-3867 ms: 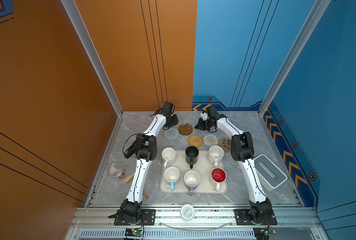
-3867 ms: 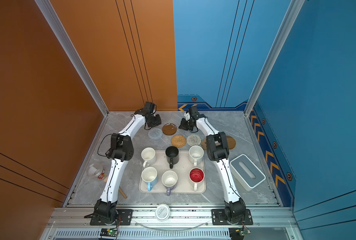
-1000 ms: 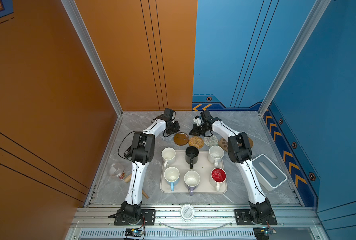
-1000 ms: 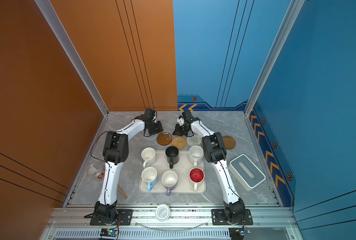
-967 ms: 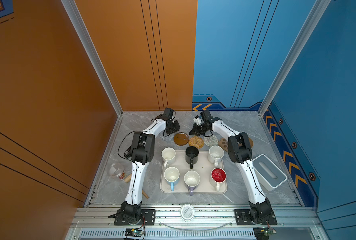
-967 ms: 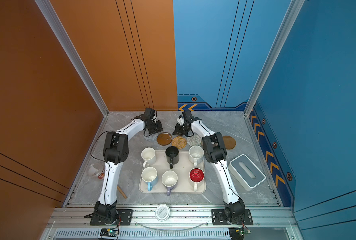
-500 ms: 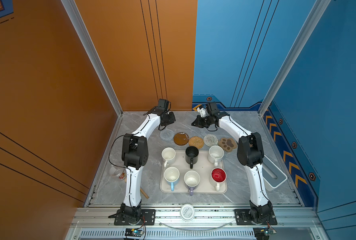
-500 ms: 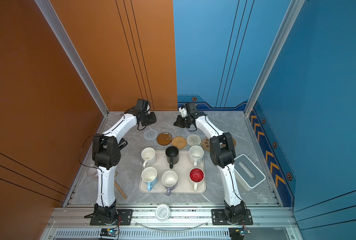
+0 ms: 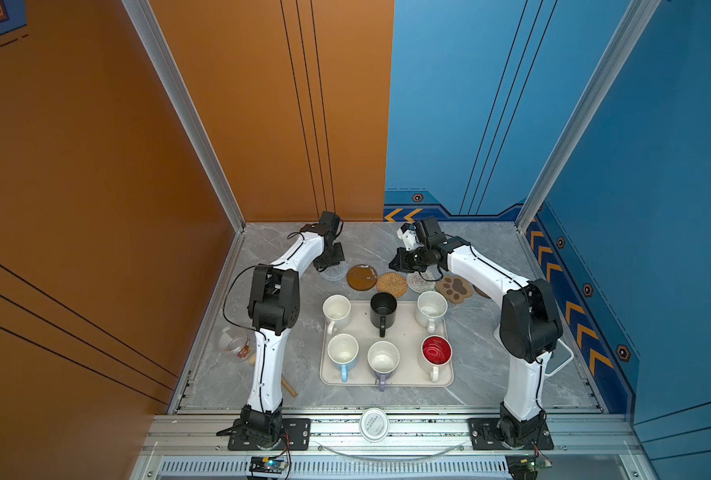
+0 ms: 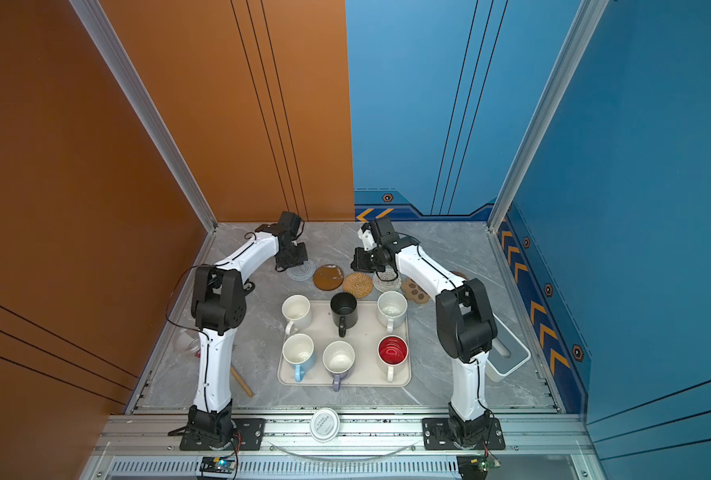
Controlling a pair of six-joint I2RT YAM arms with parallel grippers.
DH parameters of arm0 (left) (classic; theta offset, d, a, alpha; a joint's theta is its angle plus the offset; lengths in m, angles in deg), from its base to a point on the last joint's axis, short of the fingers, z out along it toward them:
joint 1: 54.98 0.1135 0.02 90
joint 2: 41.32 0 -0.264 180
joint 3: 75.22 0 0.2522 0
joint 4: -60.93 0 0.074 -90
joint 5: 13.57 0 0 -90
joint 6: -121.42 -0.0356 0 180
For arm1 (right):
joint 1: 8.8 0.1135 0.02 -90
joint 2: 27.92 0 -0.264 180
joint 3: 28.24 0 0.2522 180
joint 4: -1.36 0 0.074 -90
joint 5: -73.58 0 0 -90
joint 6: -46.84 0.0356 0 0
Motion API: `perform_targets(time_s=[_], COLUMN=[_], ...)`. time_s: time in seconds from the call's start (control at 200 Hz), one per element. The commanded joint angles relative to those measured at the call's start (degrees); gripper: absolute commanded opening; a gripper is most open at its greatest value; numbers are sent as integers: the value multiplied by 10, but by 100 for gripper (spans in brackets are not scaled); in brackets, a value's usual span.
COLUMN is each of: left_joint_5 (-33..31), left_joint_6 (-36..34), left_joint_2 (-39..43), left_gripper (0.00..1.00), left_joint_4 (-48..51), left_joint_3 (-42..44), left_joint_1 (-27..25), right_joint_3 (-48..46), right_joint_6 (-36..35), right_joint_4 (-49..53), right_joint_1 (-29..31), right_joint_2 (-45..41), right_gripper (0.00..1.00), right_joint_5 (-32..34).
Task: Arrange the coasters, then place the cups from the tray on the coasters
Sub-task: 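Move the left gripper over the blue-grey woven coaster while the right gripper draws back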
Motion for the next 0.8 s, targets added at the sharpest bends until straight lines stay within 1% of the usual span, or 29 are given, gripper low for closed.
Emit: perform_targets(time_s=[0.0, 0.225, 0.571, 0.791], left_joint_5=[-29, -51, -68, -86], left_joint_6=[-6, -2, 4, 18], left_joint_2=[-26, -55, -37, -9], left_gripper=[21, 18, 18, 18], left_joint_4=[40, 79, 89, 89], left_joint_3=[-30, -50, 17, 63], left_joint_1=[0, 0, 2, 4], right_joint_3=[-30, -66, -97, -115], right_joint_6=[-10, -10, -3, -1], right_joint_4=[-21, -24, -35, -43], right_joint_1=[-2, -4, -6, -6], right_joint_2=[-41, -78, -97, -115], right_gripper=[0, 0, 0, 0], right_joint_5=[31, 40, 38, 39])
